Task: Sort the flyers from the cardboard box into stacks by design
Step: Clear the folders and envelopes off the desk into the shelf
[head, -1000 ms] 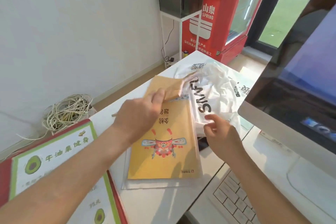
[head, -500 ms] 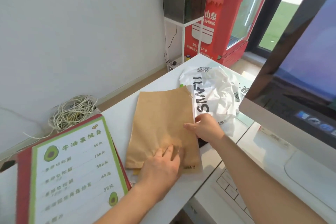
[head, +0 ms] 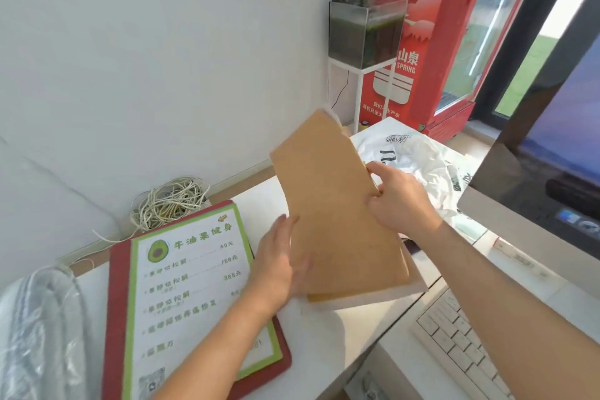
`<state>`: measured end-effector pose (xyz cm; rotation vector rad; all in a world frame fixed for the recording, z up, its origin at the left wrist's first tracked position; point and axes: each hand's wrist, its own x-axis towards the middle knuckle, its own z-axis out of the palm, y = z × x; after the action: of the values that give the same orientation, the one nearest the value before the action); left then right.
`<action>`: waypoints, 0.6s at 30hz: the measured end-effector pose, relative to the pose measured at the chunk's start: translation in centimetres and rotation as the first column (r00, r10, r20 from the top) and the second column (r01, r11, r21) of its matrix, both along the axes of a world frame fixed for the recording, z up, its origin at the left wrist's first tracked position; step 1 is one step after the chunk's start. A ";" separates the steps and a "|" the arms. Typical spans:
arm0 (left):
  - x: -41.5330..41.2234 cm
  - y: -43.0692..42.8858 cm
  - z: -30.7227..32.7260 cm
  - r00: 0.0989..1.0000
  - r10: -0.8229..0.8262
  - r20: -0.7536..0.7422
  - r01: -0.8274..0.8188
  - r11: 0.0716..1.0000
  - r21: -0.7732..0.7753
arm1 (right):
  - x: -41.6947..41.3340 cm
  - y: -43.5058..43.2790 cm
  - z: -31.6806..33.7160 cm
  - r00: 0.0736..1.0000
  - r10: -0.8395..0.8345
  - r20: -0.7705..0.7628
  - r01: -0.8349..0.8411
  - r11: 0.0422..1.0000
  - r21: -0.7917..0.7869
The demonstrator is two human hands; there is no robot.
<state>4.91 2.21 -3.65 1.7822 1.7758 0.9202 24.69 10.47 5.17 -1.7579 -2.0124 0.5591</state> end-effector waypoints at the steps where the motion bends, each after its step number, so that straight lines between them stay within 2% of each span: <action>1: -0.9 -0.1 1.5 0.992 0.068 0.110 -0.065 0.998 -0.022 | -0.3 -0.7 1.8 0.999 0.023 -0.035 -0.022 0.999 0.040; 3: -3.0 -0.7 4.5 0.920 0.165 0.355 -0.134 0.985 -0.113 | -1.1 -2.4 5.4 0.983 0.075 -0.165 -0.065 0.996 0.065; 5: -5.3 -1.7 7.3 0.851 0.203 0.485 -0.150 0.978 -0.145 | -2.2 -4.0 8.2 0.899 0.131 -0.418 -0.134 0.991 0.022; 7: -7.9 -3.3 10.0 0.808 0.189 0.558 -0.161 0.982 -0.100 | -4.1 -5.1 9.6 0.753 0.182 -0.633 -0.256 0.966 -0.027; 9: -10.7 -5.2 12.3 0.780 0.202 0.593 -0.216 0.975 -0.048 | -6.5 -5.4 9.4 0.612 0.148 -0.777 -0.349 0.932 -0.097; 11: -14.0 -6.8 13.3 0.750 0.267 0.605 -0.296 0.954 -0.054 | -9.2 -5.4 7.6 0.555 0.047 -0.831 -0.382 0.901 -0.204; 13: -16.6 -8.0 12.3 0.770 0.374 0.516 -0.379 0.920 -0.102 | -12.1 -5.5 4.4 0.613 -0.033 -0.790 -0.377 0.866 -0.328; 15: -17.9 -8.8 9.2 0.832 0.453 0.320 -0.418 0.891 -0.175 | -14.6 -5.9 0.2 0.767 -0.044 -0.640 -0.294 0.863 -0.411; 17: -17.0 -9.6 5.1 0.901 0.433 -0.031 -0.416 0.842 -0.343 | -16.3 -6.6 -4.1 0.933 0.003 -0.361 -0.175 0.879 -0.444; 18: -16.2 -10.2 3.1 0.903 0.367 -0.225 -0.429 0.801 -0.417 | -16.8 -7.1 -5.8 0.981 0.065 -0.184 -0.142 0.885 -0.442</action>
<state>-11.26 -7.98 -0.52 1.2102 2.2819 0.4620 7.90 3.34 -0.61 -1.7815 -1.9764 1.2568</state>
